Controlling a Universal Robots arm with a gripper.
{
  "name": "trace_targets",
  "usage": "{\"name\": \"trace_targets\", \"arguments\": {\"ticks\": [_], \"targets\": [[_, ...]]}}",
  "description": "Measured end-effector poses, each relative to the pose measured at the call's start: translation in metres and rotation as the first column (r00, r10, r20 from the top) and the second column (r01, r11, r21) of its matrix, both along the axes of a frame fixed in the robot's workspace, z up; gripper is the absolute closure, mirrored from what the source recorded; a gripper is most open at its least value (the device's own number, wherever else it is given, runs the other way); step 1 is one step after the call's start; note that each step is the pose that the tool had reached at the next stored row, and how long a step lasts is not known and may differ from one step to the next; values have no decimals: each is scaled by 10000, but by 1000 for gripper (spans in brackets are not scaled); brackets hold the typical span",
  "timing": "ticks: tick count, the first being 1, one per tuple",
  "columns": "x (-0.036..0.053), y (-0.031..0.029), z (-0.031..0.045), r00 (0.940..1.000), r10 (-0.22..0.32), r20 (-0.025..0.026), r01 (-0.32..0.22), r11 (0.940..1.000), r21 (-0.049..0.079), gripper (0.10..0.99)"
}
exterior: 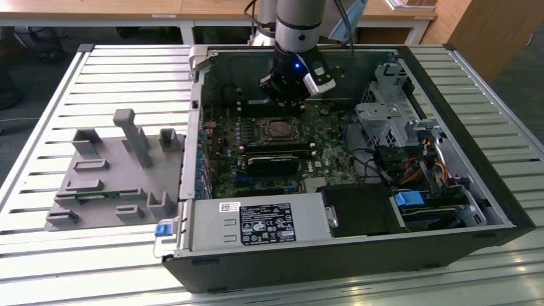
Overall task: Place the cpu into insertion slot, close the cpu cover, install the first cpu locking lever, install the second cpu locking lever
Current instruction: 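Install the first cpu locking lever, then install the second cpu locking lever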
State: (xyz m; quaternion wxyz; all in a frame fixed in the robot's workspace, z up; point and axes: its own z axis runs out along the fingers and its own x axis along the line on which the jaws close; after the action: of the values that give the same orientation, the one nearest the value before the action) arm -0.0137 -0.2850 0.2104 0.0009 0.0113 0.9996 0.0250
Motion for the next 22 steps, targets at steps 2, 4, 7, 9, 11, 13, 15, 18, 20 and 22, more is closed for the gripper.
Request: {"name": "trace_targets", "arguments": {"ticks": [2,4,7,9,11,13,15,18,20,22], "targets": [[0,-3,0,10000,1,1,-1,10000,3,980],[0,-10,0,10000,-1,1,1,10000,2,980],[0,-18,0,10000,0,1,0,10000,1,980],[0,-21,0,10000,-1,1,1,10000,2,980],[0,-26,0,10000,0,0,0,10000,1,980],[0,-31,0,10000,-1,0,1,10000,1,980],[0,-35,0,10000,-1,1,1,10000,1,980],[0,-42,1,10000,1,-1,-1,10000,-1,980],[0,-48,0,10000,0,0,0,10000,0,980],[0,-56,0,10000,0,0,0,10000,1,980]]}}
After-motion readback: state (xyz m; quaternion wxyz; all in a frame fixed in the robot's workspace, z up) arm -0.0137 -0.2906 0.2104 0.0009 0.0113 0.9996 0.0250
